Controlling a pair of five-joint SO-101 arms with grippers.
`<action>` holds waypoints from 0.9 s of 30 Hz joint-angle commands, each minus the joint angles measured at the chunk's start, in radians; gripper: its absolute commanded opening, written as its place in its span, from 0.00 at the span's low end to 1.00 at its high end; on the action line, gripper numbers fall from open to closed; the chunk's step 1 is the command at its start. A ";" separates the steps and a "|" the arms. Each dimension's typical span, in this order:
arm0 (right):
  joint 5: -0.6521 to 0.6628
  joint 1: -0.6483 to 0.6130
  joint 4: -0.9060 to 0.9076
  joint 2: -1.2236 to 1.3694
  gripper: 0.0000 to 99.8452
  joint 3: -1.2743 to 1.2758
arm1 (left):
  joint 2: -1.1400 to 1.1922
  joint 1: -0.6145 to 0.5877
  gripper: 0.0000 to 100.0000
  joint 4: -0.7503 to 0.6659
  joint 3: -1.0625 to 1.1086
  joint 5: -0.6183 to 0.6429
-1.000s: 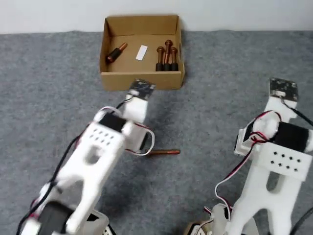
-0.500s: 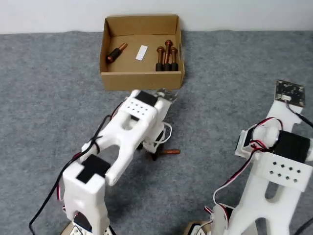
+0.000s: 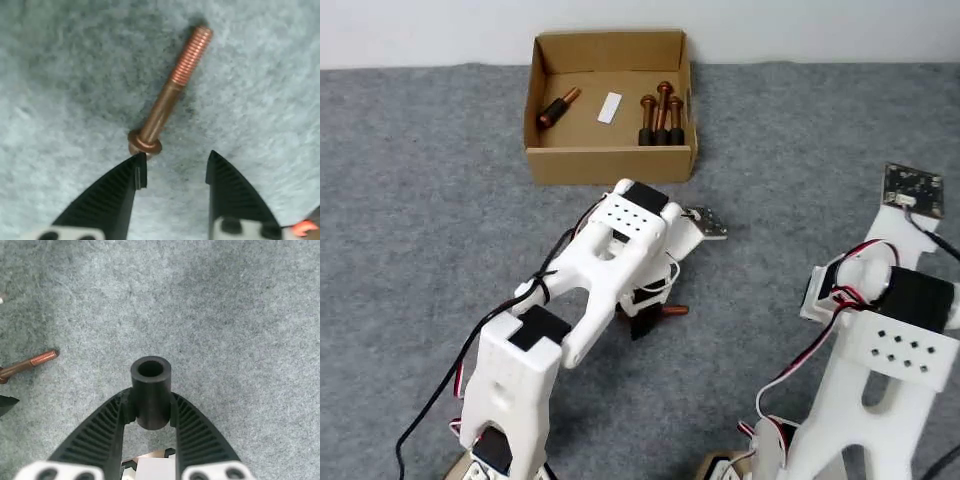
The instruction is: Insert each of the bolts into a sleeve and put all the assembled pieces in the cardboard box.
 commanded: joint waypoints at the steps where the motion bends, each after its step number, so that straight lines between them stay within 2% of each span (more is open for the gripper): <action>1: -0.005 0.007 0.036 -0.021 0.01 -0.005 | 0.003 -0.012 0.20 -0.091 -0.033 -0.078; 9: -0.005 0.007 0.036 -0.019 0.01 -0.005 | 0.002 -0.008 0.20 -0.183 -0.036 -0.080; 17: -0.005 0.007 0.024 -0.018 0.01 -0.008 | 0.023 0.009 0.20 -0.176 -0.065 -0.080; 22: -0.005 0.005 0.024 -0.018 0.01 -0.008 | 0.120 0.018 0.20 -0.176 -0.058 -0.080; 24: -0.005 0.005 0.024 -0.018 0.01 -0.008 | 0.146 0.018 0.18 -0.172 -0.061 -0.080; 27: -0.005 0.005 0.024 -0.018 0.01 -0.008 | 0.153 0.021 0.07 -0.115 -0.104 -0.075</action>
